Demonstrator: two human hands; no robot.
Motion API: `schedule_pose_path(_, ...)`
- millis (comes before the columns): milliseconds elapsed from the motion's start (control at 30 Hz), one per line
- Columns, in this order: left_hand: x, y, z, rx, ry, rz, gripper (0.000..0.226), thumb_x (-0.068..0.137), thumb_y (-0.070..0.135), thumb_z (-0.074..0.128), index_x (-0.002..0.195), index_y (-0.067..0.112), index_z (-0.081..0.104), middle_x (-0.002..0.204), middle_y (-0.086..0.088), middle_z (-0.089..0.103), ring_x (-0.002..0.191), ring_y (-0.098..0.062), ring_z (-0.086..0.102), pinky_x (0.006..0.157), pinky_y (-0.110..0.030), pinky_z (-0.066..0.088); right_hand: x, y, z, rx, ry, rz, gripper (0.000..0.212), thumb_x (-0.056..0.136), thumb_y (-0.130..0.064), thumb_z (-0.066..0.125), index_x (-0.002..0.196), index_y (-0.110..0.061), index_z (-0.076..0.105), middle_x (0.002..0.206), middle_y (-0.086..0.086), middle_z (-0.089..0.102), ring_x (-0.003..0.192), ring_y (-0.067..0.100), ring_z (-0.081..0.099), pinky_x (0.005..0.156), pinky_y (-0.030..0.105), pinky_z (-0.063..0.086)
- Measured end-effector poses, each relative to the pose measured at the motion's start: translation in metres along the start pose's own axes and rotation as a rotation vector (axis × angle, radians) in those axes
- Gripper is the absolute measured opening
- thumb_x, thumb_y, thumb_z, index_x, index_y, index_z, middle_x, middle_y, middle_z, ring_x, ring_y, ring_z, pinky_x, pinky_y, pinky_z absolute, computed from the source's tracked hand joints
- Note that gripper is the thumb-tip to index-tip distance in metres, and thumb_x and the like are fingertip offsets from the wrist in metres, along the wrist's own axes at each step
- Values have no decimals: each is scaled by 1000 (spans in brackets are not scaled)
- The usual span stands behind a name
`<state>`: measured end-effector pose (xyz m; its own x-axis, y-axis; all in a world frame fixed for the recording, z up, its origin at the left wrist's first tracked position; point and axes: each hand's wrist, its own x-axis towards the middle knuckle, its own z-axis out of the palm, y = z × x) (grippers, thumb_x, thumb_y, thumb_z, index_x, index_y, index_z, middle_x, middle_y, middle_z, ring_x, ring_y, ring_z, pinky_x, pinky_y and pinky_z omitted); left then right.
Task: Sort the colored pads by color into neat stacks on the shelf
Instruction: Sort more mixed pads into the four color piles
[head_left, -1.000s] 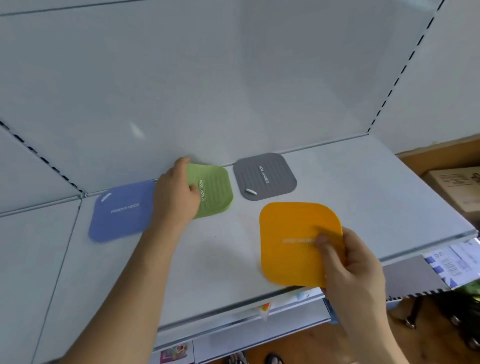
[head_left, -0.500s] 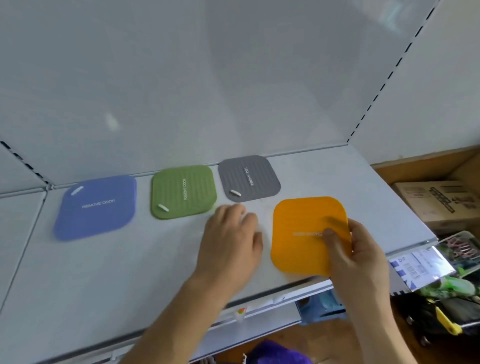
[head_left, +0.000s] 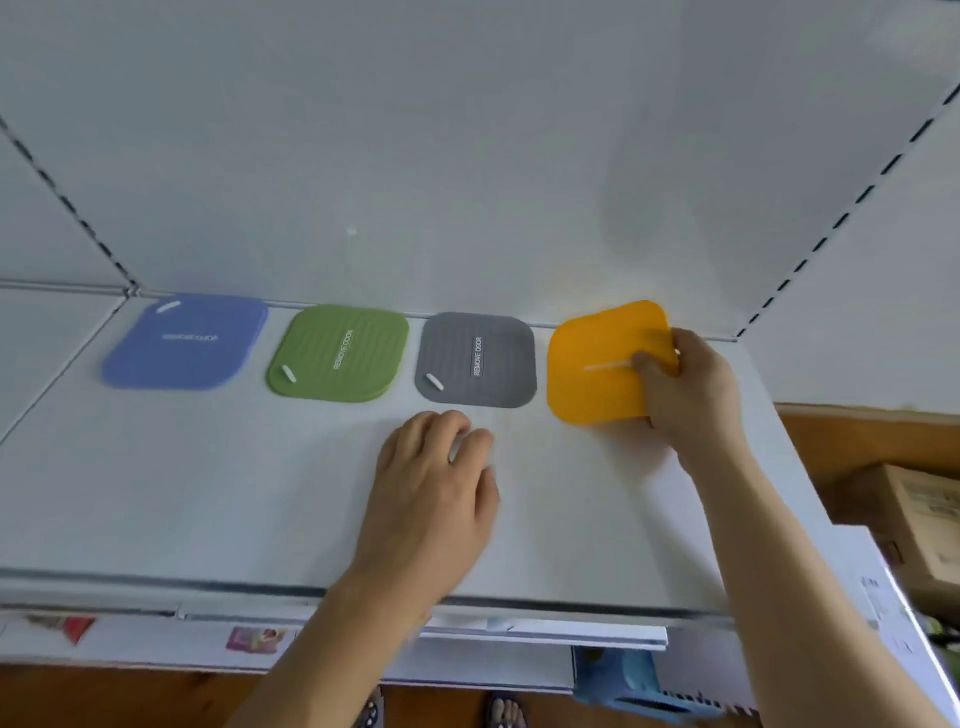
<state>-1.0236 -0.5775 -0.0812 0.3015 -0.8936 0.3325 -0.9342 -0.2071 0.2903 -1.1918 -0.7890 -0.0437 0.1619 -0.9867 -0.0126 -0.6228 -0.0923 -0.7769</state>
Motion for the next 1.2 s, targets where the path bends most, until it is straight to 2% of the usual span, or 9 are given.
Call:
schedule_pose_path(100,-5,2,1,7,6,-29,23,96,25,52,113,16,65,117,-3,59,108,-29,55,94,-45,49,17,6,7,-183,-45,-35,45,96,-24,57,141,-22,57,118,13,71,106,38,61,78,35,39)
schedule_pose_path(233,-9,8,4,18,0,-80,30,99,26,45,119,16,64,125,-4,59,117,-29,56,100,-45,48,16,11,14,-331,5,-136,38,94,-21,55,131,-13,55,106,18,69,88,38,55,70,38,38)
schedule_pose_path(433,-13,10,4,16,-7,-104,33,100,30,43,121,18,65,131,-2,59,125,-26,54,107,-42,46,10,10,17,-462,48,-53,39,99,-35,54,130,-12,48,114,18,67,103,42,63,73,40,38)
schedule_pose_path(600,-14,11,6,27,36,-146,26,96,25,52,114,14,67,125,-3,63,120,-27,59,104,-42,49,-3,16,8,-438,88,-42,53,94,-46,63,135,-17,47,123,16,54,112,43,56,75,42,38)
schedule_pose_path(667,-17,12,3,36,41,-178,27,97,26,53,114,13,68,125,-4,64,120,-27,60,104,-42,50,-15,23,6,-438,126,-134,48,93,-42,65,131,-15,56,123,18,53,113,43,51,78,43,41)
schedule_pose_path(767,-27,14,-5,63,12,-196,34,98,30,47,119,13,68,131,-5,63,126,-26,57,106,-42,50,-47,32,11,-359,212,-456,28,92,-28,70,114,-11,69,112,19,62,101,43,53,81,47,48)
schedule_pose_path(900,-53,11,-16,59,18,-266,34,98,30,52,121,12,70,135,-5,63,130,-26,57,109,-44,50,-110,31,29,-259,71,-650,19,93,-27,65,104,-14,75,107,9,71,98,39,59,85,46,50)
schedule_pose_path(1067,-101,-6,-40,53,81,-292,34,99,30,54,119,10,72,134,-7,65,131,-27,57,109,-45,50,-173,9,57,-211,-105,-737,23,94,-27,62,105,-13,77,118,9,71,115,37,62,97,52,51)
schedule_pose_path(1200,-145,-31,-73,35,107,-345,37,98,33,51,119,13,73,132,-3,67,129,-22,58,108,-41,52,-221,-20,81,-204,-199,-851,20,94,-26,64,102,-13,76,115,6,72,112,32,65,92,49,54)
